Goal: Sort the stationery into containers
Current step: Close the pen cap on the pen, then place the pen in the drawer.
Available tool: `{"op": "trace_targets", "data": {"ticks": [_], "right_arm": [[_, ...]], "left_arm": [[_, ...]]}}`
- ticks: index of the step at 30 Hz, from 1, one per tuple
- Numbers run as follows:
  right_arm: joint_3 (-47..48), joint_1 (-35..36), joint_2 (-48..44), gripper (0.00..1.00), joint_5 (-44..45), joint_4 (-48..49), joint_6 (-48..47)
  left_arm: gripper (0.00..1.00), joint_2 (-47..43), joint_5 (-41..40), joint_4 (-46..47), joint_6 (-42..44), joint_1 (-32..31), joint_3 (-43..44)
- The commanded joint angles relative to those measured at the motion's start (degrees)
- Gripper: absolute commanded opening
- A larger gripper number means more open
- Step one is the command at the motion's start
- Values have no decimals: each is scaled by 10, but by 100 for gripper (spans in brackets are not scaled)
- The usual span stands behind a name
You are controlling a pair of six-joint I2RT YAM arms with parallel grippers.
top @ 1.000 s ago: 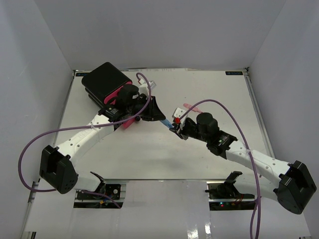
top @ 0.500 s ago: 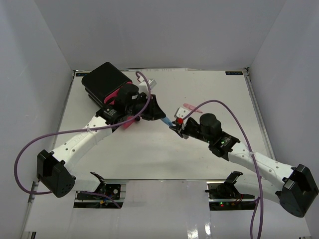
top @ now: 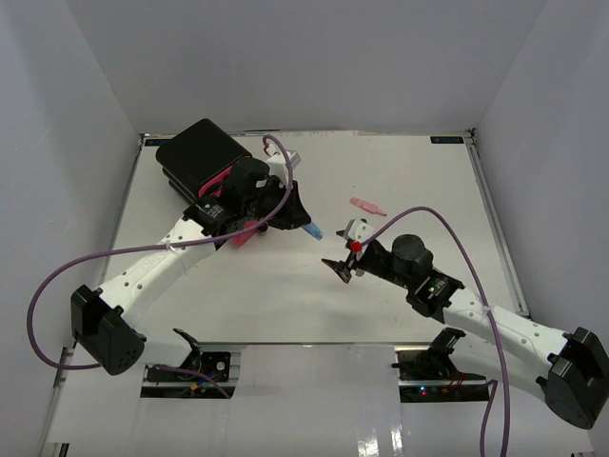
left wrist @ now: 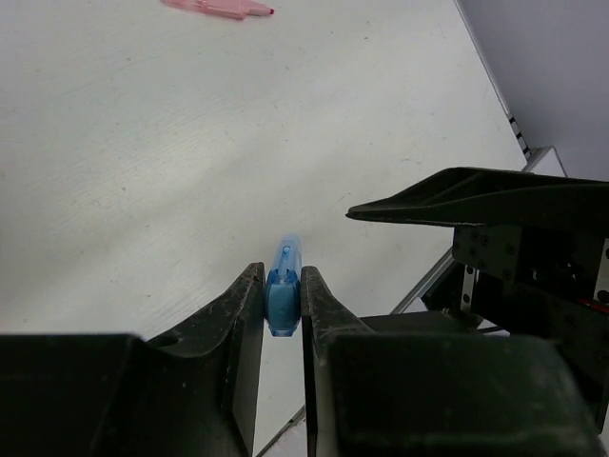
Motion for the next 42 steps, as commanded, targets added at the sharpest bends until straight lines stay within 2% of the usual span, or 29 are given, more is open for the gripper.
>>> {"op": "trace_targets", "data": {"ticks": [1, 3, 6, 8, 13, 18, 23, 27, 35, 42], "right_arm": [[-20, 1, -21, 78, 25, 1, 18], [-36, 1, -40, 83, 33, -8, 26], [-56, 2, -63, 89, 46, -15, 45], [-67, 2, -79, 91, 49, -13, 57], [-93, 1, -104, 97, 63, -9, 78], [-110, 1, -129, 94, 79, -4, 91], [-124, 1, -148, 91, 79, -1, 101], [-131, 1, -158, 91, 80, -2, 104], [-141, 1, -182, 90, 97, -6, 108], [-142, 2, -183, 90, 119, -8, 113]], "left_arm": [[0, -12, -44, -14, 15, 5, 18], [0, -16, -71, -13, 18, 7, 12], [0, -27, -152, 6, 28, 17, -18], [0, -44, -214, 45, 25, 28, -61], [0, -103, -256, 209, -11, 99, -187], [0, -118, -273, 326, -36, 142, -275], [0, -106, -274, 434, -58, 179, -319], [0, -69, -242, 511, -76, 195, -338], [5, -4, -226, 548, -95, 213, -336], [20, 36, -217, 553, -104, 228, -344]]}}
